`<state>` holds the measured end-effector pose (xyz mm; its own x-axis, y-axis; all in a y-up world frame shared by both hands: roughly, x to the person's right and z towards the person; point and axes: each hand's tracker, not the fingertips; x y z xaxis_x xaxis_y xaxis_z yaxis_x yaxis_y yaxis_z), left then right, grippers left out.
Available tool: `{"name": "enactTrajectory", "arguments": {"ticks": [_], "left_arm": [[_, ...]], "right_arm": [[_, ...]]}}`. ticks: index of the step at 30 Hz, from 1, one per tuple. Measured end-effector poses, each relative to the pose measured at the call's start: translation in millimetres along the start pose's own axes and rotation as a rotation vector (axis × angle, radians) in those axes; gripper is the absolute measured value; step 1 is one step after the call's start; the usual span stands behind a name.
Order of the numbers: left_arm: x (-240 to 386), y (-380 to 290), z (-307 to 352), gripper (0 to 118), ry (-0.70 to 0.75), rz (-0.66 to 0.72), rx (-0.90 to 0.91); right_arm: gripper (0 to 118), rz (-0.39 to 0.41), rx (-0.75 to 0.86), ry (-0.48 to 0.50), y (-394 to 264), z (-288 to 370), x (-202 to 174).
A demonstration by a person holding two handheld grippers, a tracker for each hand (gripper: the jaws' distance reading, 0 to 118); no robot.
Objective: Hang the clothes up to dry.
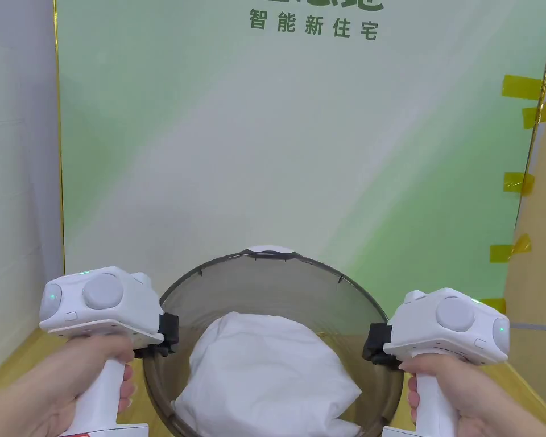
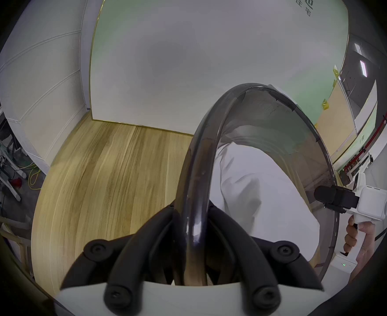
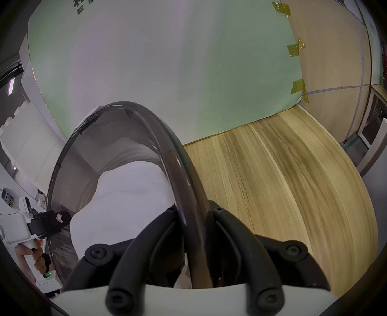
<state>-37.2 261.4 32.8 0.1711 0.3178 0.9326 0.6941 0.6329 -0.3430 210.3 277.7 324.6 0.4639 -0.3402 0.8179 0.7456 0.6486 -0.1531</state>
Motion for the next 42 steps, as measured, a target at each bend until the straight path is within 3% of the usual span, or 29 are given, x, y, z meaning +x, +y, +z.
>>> {"name": "enactTrajectory", "arguments": {"ticks": [42], "left_arm": [[4.7,-8.4,0.2,15,-0.008,0.001,0.009]], "right_arm": [[13,-0.003,0.014,-0.001,-6.8,4.7,3.0]]}}
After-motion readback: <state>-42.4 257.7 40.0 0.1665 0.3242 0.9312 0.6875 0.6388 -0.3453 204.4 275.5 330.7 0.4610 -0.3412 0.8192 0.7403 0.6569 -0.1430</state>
